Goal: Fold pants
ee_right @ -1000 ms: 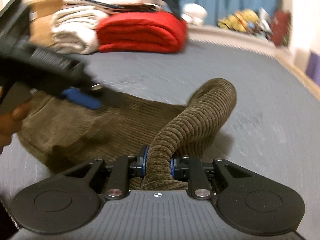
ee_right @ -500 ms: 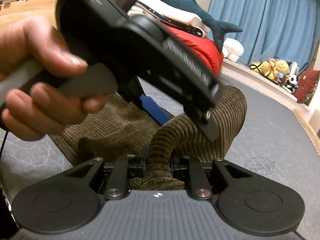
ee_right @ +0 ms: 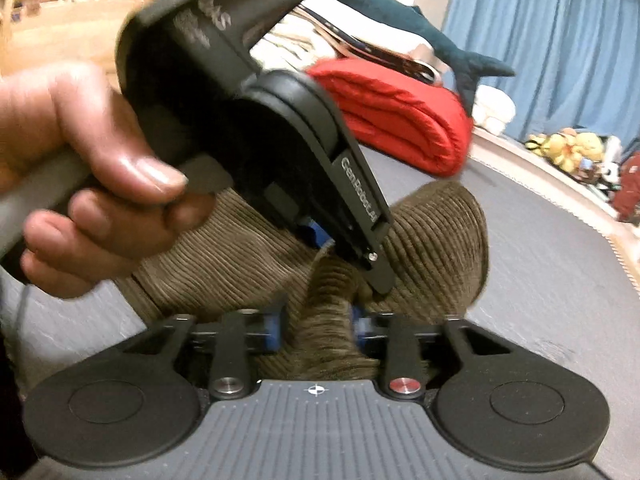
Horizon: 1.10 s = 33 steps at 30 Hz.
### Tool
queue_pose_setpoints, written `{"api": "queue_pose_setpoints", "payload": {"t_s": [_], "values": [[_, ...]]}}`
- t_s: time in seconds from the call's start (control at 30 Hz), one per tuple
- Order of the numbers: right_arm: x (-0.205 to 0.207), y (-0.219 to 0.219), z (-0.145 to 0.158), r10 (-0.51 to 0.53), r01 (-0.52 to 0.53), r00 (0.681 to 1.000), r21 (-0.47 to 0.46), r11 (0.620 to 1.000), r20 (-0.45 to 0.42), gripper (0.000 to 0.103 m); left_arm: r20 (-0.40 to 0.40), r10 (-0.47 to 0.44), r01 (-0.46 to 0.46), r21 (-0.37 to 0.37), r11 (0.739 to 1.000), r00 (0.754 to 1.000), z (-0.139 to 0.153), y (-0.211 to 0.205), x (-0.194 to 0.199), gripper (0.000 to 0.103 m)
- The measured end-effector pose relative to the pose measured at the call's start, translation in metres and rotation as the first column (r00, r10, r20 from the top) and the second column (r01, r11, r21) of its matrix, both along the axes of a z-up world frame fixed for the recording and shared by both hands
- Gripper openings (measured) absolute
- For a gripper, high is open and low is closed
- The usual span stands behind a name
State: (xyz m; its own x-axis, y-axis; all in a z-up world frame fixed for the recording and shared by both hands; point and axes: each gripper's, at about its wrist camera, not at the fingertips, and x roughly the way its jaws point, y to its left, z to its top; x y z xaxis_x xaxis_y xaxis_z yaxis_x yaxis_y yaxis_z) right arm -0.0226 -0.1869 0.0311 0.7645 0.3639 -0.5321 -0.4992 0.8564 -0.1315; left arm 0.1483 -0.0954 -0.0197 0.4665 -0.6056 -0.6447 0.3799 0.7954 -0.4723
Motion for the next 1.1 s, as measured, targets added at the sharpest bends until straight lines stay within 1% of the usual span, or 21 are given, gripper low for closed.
{"api": "queue_pose_setpoints", "payload": {"t_s": [0.07,0.17,0.27,0.33,0.37,0.4,0.43,0.5,0.57,0.63,0.67,0.7,0.73,0.77,0.8,0.83,0.87,0.93,1.0,1.03,1.1], "values": [[-0.003,0.004,0.011,0.052,-0.053,0.999,0.075,0.996,0.013,0.063,-0.001,0.046,-0.046,-0.013,0.999,0.999,0.005,0.02,0.002,0.017],[-0.006,0.004,0.021,0.128,-0.131,0.991,0.172,0.976,0.029,0.068,-0.009,0.132,-0.132,-0.033,0.991,0.991,0.01,0.055,0.007,0.016],[-0.005,0.002,0.03,0.196,-0.203,0.979,0.279,0.938,0.052,0.069,-0.016,0.227,-0.227,-0.055,0.972,0.974,0.016,0.099,0.011,0.016],[-0.001,-0.002,0.035,0.211,-0.218,0.976,0.362,0.906,0.058,0.07,-0.015,0.296,-0.296,-0.065,0.953,0.955,0.02,0.128,0.011,0.016],[0.003,-0.005,0.036,0.199,-0.202,0.979,0.404,0.892,0.05,0.077,-0.013,0.334,-0.334,-0.07,0.94,0.942,0.023,0.145,0.011,0.016],[0.008,-0.009,0.036,0.181,-0.18,0.983,0.441,0.88,0.04,0.08,-0.01,0.375,-0.374,-0.072,0.924,0.927,0.025,0.163,0.011,0.016],[0.011,-0.014,0.036,0.163,-0.155,0.986,0.475,0.866,0.025,0.081,-0.005,0.409,-0.409,-0.067,0.91,0.912,0.028,0.178,0.011,0.016],[0.025,-0.023,0.032,0.126,-0.092,0.992,0.541,0.836,-0.025,0.081,0.015,0.476,-0.476,-0.029,0.879,0.879,0.032,0.21,0.011,0.016],[0.04,-0.027,0.026,0.056,0.0,0.995,0.556,0.831,-0.084,0.081,0.001,0.551,-0.551,0.0,0.834,0.834,0.03,0.241,0.011,0.016],[0.052,-0.03,0.013,-0.004,0.082,0.99,0.542,0.836,-0.144,0.083,-0.031,0.6,-0.598,0.058,0.799,0.799,0.023,0.263,0.013,0.019],[0.06,-0.03,0.006,-0.018,0.113,0.983,0.534,0.838,-0.181,0.084,-0.046,0.622,-0.617,0.098,0.781,0.781,0.018,0.271,0.015,0.023],[0.067,-0.029,-0.003,-0.028,0.145,0.974,0.528,0.837,-0.223,0.084,-0.043,0.661,-0.65,0.144,0.746,0.749,0.015,0.28,0.016,0.03],[0.072,-0.028,-0.012,-0.034,0.175,0.963,0.524,0.834,-0.267,0.086,-0.029,0.693,-0.68,0.171,0.713,0.72,0.014,0.287,0.015,0.037],[0.08,-0.026,-0.022,-0.03,0.202,0.947,0.521,0.829,-0.318,0.087,-0.015,0.716,-0.702,0.186,0.687,0.697,0.014,0.295,0.015,0.052],[0.086,-0.022,-0.03,-0.022,0.219,0.934,0.52,0.826,-0.358,0.087,-0.009,0.728,-0.715,0.185,0.675,0.685,0.014,0.302,0.015,0.067],[0.088,-0.019,-0.038,-0.019,0.235,0.921,0.516,0.824,-0.39,0.087,-0.018,0.732,-0.718,0.178,0.672,0.681,0.013,0.307,0.016,0.074],[0.093,-0.016,-0.045,-0.021,0.252,0.909,0.507,0.824,-0.417,0.087,-0.04,0.727,-0.712,0.169,0.681,0.686,0.01,0.311,0.018,0.084],[0.099,-0.01,-0.057,-0.019,0.266,0.894,0.496,0.827,-0.448,0.089,-0.092,0.69,-0.673,0.163,0.722,0.718,0.0,0.311,0.023,0.087],[0.106,-0.005,-0.066,-0.023,0.28,0.88,0.48,0.831,-0.474,0.09,-0.138,0.643,-0.619,0.181,0.764,0.753,-0.011,0.308,0.032,0.096],[0.109,-0.005,-0.071,-0.029,0.29,0.873,0.47,0.833,-0.487,0.091,-0.154,0.623,-0.595,0.194,0.78,0.767,-0.017,0.307,0.036,0.097],[0.114,-0.003,-0.08,-0.039,0.314,0.854,0.453,0.834,-0.518,0.091,-0.182,0.592,-0.557,0.212,0.803,0.785,-0.028,0.302,0.044,0.098]]}}
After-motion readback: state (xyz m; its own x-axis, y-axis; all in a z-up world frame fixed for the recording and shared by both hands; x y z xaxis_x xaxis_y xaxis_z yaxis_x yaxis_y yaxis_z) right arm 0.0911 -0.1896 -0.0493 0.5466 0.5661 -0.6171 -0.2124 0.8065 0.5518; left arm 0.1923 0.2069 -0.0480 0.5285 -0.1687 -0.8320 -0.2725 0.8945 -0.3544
